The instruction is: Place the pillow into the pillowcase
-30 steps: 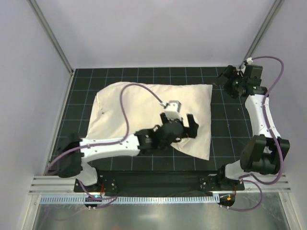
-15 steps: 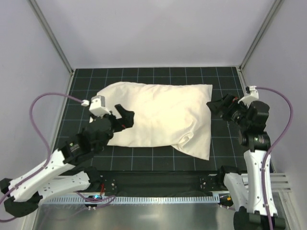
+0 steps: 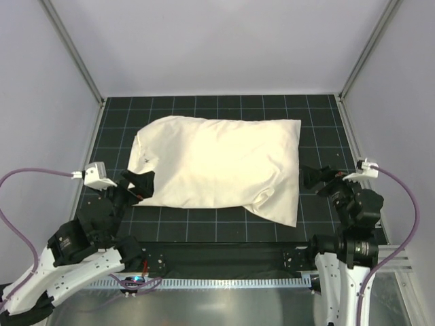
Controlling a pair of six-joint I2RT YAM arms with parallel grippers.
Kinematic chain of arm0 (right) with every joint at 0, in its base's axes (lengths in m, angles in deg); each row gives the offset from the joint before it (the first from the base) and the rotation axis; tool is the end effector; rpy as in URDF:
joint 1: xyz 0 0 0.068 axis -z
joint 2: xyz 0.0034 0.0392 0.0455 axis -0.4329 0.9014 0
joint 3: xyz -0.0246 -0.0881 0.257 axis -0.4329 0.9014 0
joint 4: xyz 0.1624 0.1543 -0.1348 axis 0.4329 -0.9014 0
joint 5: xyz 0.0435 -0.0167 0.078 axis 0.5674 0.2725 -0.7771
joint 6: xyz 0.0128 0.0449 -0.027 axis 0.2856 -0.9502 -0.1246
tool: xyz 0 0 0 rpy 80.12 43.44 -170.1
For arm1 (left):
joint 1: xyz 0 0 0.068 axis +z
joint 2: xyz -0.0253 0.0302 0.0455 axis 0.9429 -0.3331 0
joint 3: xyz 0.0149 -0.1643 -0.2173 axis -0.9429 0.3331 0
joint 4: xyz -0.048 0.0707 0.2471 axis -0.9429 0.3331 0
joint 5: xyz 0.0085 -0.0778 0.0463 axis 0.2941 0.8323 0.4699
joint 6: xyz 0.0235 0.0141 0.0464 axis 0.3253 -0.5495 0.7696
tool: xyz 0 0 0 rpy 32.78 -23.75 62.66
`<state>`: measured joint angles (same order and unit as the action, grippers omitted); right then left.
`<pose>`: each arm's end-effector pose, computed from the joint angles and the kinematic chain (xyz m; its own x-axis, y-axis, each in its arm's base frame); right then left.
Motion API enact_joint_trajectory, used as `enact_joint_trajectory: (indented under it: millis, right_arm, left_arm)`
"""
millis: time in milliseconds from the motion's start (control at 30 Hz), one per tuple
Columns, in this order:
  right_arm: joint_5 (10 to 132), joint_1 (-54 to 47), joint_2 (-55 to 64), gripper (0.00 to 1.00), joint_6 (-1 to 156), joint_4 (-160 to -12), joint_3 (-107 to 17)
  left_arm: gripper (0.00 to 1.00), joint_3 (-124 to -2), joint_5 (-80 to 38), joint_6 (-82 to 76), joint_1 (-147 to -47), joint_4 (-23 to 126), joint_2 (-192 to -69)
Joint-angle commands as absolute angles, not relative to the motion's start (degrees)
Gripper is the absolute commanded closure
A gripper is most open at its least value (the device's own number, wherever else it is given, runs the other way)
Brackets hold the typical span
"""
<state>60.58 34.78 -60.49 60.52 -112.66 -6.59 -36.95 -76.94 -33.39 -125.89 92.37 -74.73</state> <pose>0.0817 -0.0020 0.3191 -0.1653 0.4193 -0.8927 -0.0929 0.8945 0.4373 0.0547 -0.0329 0.3446 -0.1849 -0.5207 -0.8335 0.0282 0.8449 -0.5341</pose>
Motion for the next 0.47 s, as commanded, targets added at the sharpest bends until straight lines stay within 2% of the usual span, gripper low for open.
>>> enact_joint_trajectory:
  millis: [0, 133, 433]
  right_arm:
    - [68.90, 34.70, -67.28, 0.07, 61.55, -111.87, -4.70]
    - [70.67, 34.70, -71.78, 0.07, 60.85, -111.26, -3.19]
    - [69.61, 34.62, -68.18, 0.06, 60.58, -111.43, -3.54]
  left_arm:
    - [0.00, -35.94, -79.08, -31.71, -125.74, 93.03, -72.45]
    - [0.00, -35.15, -78.98, -31.71, -125.74, 92.24, -69.03]
    - [0.01, -34.62, -79.25, -31.89, -125.74, 92.50, -67.70]
